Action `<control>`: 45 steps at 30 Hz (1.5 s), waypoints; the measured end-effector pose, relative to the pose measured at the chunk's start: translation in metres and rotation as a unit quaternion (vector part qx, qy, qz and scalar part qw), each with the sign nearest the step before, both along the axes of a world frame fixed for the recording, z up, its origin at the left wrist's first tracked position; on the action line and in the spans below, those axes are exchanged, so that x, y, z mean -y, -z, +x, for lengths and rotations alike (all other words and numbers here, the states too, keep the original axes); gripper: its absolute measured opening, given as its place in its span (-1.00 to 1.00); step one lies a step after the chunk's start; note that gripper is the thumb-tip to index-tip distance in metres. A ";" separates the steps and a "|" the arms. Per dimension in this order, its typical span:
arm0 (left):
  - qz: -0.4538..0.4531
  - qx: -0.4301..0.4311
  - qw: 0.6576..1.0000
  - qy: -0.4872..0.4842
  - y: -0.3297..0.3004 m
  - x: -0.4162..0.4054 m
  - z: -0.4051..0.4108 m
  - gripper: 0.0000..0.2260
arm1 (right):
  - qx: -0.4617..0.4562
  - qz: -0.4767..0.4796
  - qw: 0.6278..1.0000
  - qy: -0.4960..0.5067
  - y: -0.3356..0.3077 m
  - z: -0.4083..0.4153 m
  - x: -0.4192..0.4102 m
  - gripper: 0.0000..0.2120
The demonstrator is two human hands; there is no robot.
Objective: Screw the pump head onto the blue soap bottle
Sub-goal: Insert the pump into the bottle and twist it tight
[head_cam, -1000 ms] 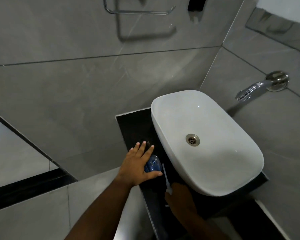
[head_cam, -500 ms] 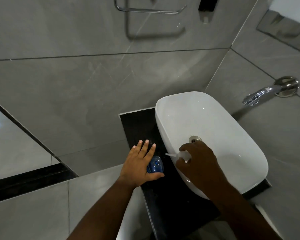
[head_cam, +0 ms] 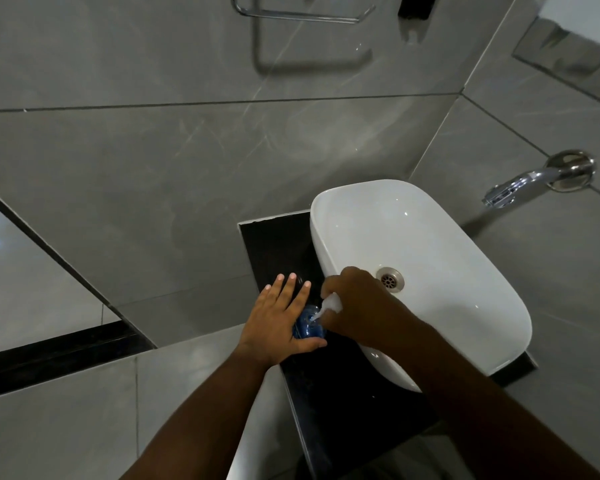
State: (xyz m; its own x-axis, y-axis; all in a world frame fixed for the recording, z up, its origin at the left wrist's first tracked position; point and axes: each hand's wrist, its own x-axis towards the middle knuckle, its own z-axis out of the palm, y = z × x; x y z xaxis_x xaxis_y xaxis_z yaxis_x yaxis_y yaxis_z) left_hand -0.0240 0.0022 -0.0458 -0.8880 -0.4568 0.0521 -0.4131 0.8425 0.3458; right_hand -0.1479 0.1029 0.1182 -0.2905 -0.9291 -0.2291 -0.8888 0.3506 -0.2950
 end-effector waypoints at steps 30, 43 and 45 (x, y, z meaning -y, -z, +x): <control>0.006 0.026 1.000 -0.005 -0.002 0.000 0.000 -0.13 | 0.261 -0.177 0.937 0.151 0.104 0.006 -0.022 -0.66; 0.018 0.017 1.000 0.004 -0.003 0.001 0.001 -0.12 | 0.241 -0.206 0.937 0.144 0.099 -0.002 -0.020 -0.82; 0.012 0.015 1.000 0.007 -0.003 0.002 0.000 -0.12 | 0.241 -0.203 0.935 0.162 0.100 -0.001 -0.017 -0.86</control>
State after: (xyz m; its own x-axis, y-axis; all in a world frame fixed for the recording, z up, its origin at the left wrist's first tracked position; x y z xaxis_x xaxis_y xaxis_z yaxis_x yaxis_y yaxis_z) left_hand -0.0237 0.0002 -0.0428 -0.8952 -0.4454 0.0147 -0.4122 0.8401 0.3526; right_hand -0.1492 0.1198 0.0179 -0.5259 -0.8488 -0.0546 -0.4841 0.3515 -0.8013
